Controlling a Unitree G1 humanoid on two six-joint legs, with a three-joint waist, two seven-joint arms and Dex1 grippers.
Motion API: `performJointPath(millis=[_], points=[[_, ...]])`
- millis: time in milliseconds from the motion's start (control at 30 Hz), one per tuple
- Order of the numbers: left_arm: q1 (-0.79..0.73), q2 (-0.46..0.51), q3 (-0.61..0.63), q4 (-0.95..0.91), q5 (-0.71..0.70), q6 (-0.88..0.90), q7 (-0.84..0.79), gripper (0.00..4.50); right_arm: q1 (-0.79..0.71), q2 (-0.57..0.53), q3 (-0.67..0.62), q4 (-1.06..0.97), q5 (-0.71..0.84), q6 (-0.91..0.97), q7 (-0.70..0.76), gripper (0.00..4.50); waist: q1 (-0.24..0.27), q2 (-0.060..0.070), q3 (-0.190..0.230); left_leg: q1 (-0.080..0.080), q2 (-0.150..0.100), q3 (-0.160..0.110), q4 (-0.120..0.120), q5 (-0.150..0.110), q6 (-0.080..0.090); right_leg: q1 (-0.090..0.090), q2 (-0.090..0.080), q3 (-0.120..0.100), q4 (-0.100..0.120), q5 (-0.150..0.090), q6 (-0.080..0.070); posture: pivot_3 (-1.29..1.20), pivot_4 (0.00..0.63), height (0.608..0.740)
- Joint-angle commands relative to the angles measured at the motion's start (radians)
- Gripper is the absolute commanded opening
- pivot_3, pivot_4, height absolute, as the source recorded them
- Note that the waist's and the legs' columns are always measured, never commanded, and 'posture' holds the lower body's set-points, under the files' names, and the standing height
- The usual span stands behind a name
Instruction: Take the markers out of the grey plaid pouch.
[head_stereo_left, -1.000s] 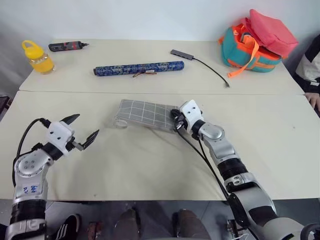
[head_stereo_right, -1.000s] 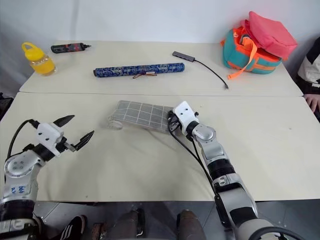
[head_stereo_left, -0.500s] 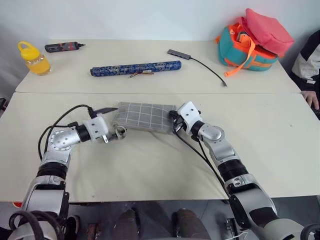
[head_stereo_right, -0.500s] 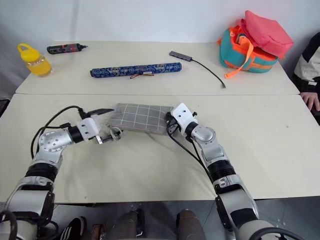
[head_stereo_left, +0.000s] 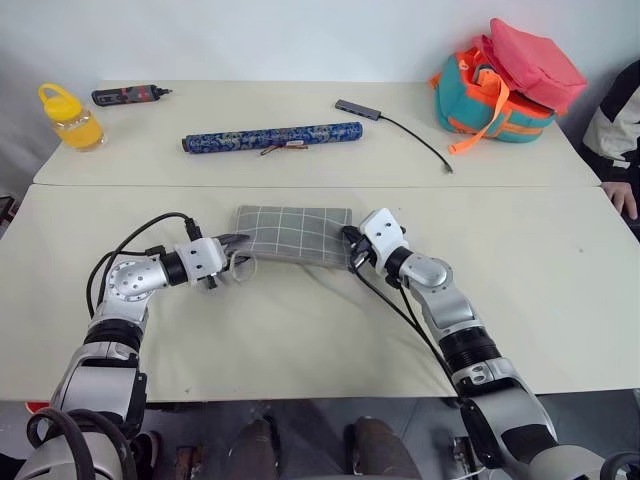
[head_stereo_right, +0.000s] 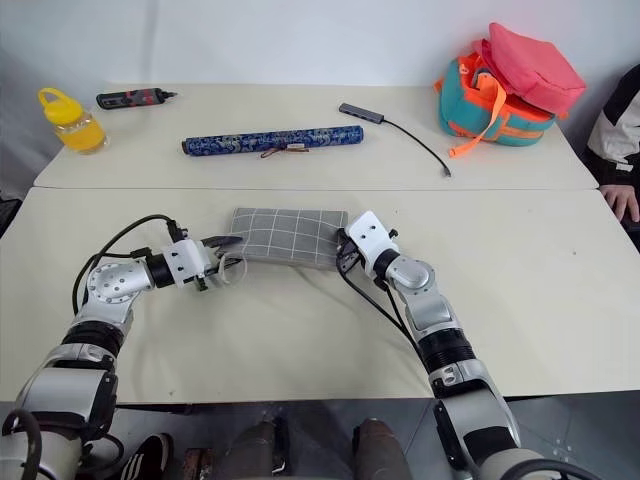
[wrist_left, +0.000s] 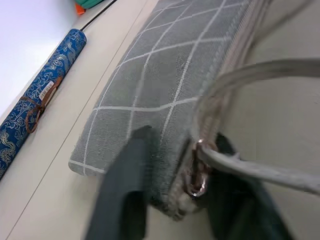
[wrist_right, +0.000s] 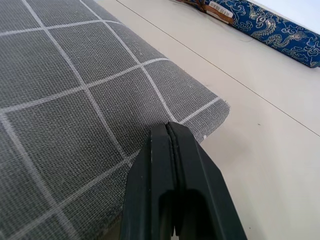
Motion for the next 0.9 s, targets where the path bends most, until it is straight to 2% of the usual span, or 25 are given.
performJointPath(millis=[33,233,333,433,533,667,800,833,900], points=[[0.011,0.003,0.014,-0.006,-0.036,0.010,-0.027,0.12,-0.003,-0.001,-0.001,-0.013,0.003,0.002,0.003,0.00,-0.001,0.000,0.000,0.000,0.000,0.000,0.000,0.000,0.000,0.000,0.000,0.000,0.000,0.000,0.000,0.00,0.150,0.740],[0.029,-0.008,0.014,-0.078,-0.059,0.065,-0.026,0.10,0.006,-0.021,-0.003,-0.079,0.034,0.029,0.062,0.00,0.000,0.000,0.000,0.000,0.000,0.000,0.000,0.000,0.000,-0.001,0.000,0.000,0.001,0.000,0.000,0.00,0.150,0.740],[0.074,-0.015,-0.005,-0.205,-0.043,0.127,0.000,0.10,0.019,-0.035,-0.046,-0.247,0.188,0.155,0.188,0.57,0.001,0.000,0.000,-0.001,0.001,-0.002,0.000,0.000,0.000,-0.002,0.000,0.001,0.001,0.000,0.000,0.00,0.150,0.740],[0.127,-0.004,-0.022,-0.336,-0.003,0.205,0.040,0.10,0.036,-0.079,-0.031,-0.390,0.196,0.150,0.242,1.56,0.003,0.000,0.000,-0.002,0.002,-0.004,0.000,-0.001,0.001,-0.002,-0.001,0.001,0.001,0.000,0.000,0.00,0.150,0.740],[0.184,-0.012,-0.017,-0.515,0.002,0.364,0.085,0.10,0.053,-0.128,-0.019,-0.555,0.227,0.205,0.291,2.59,0.005,0.000,0.000,-0.002,0.002,-0.005,0.000,-0.001,0.001,-0.002,-0.001,0.001,0.001,0.000,0.000,0.00,0.150,0.740],[0.246,-0.008,-0.017,-0.695,0.026,0.517,0.123,0.10,0.107,-0.220,0.071,-0.664,0.122,0.114,0.339,4.01,0.006,0.000,0.000,-0.002,0.001,-0.005,0.000,-0.002,0.001,-0.002,-0.001,0.001,0.000,0.000,0.000,0.00,0.150,0.740],[0.291,-0.016,-0.014,-0.856,-0.005,0.661,0.119,0.10,0.150,-0.270,0.172,-0.663,-0.044,-0.041,0.309,4.05,0.006,0.000,0.000,-0.002,0.000,-0.004,0.000,-0.002,0.001,-0.002,0.000,0.001,-0.001,0.000,0.000,0.00,0.150,0.740],[0.299,-0.016,-0.015,-0.894,-0.013,0.695,0.113,0.10,0.149,-0.291,0.206,-0.623,-0.135,-0.121,0.270,4.05,0.005,0.000,0.000,-0.002,0.000,-0.004,0.000,-0.002,0.001,-0.002,0.000,0.002,-0.001,0.000,0.000,0.00,0.150,0.740],[0.314,-0.010,-0.016,-0.955,-0.025,0.749,0.096,0.10,0.139,-0.294,0.217,-0.554,-0.222,-0.170,0.192,4.05,0.005,0.000,0.000,-0.002,0.000,-0.003,0.001,-0.002,0.001,-0.002,0.001,0.002,-0.001,0.000,0.000,0.00,0.150,0.740]])
